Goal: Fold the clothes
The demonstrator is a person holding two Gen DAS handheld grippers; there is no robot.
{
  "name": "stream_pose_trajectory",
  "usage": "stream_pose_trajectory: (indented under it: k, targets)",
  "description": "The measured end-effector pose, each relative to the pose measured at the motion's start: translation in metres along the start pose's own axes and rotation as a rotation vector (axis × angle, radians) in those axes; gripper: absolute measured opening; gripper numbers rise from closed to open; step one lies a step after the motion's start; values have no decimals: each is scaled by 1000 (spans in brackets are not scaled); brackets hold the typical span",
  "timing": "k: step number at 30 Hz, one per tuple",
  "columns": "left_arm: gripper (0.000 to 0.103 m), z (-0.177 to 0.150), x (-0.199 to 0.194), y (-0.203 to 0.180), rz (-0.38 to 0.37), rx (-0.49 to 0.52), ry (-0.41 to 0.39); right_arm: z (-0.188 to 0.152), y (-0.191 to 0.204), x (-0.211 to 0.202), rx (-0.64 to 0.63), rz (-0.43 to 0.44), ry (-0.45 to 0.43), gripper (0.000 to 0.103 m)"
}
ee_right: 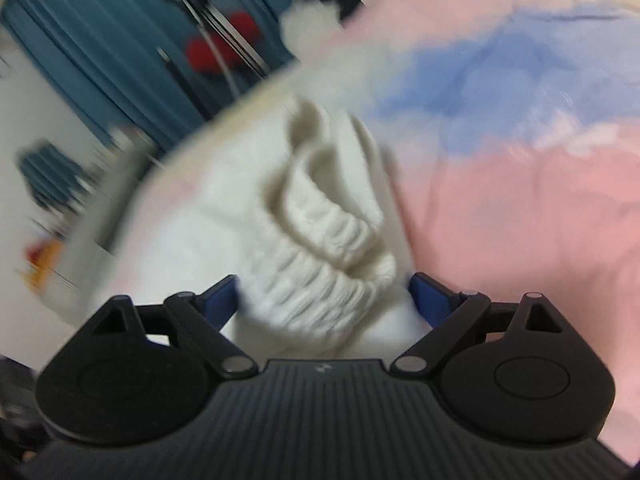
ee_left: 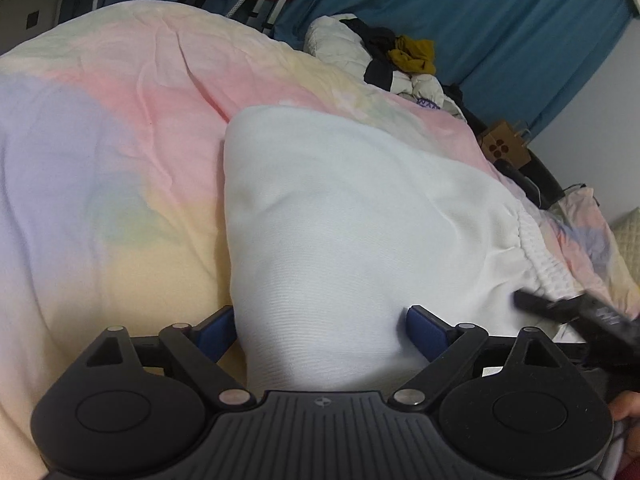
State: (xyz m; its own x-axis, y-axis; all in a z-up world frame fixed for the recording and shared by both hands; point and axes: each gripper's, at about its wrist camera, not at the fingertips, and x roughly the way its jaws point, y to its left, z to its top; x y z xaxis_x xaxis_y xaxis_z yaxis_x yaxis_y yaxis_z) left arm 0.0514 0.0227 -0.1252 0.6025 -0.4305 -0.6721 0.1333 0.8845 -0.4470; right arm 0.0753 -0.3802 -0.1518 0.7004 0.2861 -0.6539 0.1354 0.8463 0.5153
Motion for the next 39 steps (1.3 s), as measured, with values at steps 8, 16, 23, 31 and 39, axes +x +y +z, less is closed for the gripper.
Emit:
stream_pose_trajectory:
  k: [8,16,23,31,39]
  targets:
    - [91,2,3,-2,8,-3,-1,-3,-1,0,61,102,-26,95]
    - [88,9,16,-9,15,-10,-9,3,7,-20,64,188,-87,76]
    - [74,7,15,-19,36,39,-40,-7,3,-8,58,36,-26,56]
    - [40,8,-12,-31,5,51,-112,4,27,-36,48,99,-151,41]
    - [37,38,-53,-83,-83,72,-203,39,32,-88,67,228,-343,40]
